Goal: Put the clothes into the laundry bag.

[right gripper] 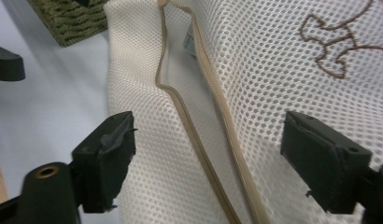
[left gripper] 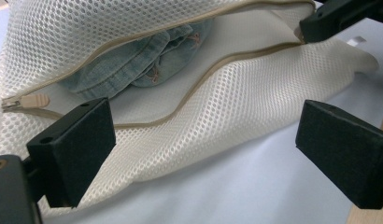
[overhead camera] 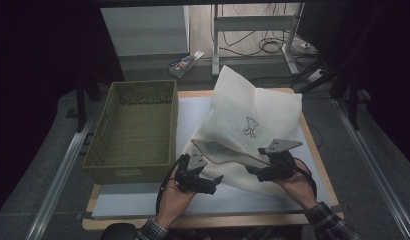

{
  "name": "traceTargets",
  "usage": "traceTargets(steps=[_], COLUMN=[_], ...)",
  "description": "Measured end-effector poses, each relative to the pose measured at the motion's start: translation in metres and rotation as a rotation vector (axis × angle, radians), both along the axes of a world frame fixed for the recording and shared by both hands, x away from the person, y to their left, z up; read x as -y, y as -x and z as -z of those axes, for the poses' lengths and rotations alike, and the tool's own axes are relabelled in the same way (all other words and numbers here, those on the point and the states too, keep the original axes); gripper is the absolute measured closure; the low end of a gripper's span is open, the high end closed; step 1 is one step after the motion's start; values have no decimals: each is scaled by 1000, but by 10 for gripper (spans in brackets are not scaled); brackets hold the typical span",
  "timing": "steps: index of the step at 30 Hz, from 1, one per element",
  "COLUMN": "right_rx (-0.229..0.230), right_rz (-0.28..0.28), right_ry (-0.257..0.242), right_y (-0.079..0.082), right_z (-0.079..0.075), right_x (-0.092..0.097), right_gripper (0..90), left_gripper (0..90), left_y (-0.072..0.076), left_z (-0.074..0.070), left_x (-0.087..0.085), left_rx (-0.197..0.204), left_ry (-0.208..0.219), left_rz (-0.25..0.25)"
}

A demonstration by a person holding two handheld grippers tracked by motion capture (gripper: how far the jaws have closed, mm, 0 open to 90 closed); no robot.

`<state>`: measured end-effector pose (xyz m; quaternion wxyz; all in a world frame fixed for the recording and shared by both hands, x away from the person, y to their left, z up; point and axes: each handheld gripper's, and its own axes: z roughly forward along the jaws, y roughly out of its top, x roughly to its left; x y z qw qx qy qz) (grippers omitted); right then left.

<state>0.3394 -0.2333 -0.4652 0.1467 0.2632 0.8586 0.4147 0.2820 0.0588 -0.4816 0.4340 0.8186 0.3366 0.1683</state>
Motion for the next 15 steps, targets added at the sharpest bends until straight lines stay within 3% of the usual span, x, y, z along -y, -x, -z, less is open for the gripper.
traceTargets(steps=[11,15], right_rx=[22,21], right_rz=[17,28], right_ry=[-26,-30], right_y=[23,31], right_z=[-3,-1], right_x=[19,25], right_gripper=[88,72], left_gripper=[38,37], left_y=[21,30], left_z=[6,12], left_x=[-14,-22], left_rx=[-6,-12], left_ry=[15,-8], left_rz=[21,26])
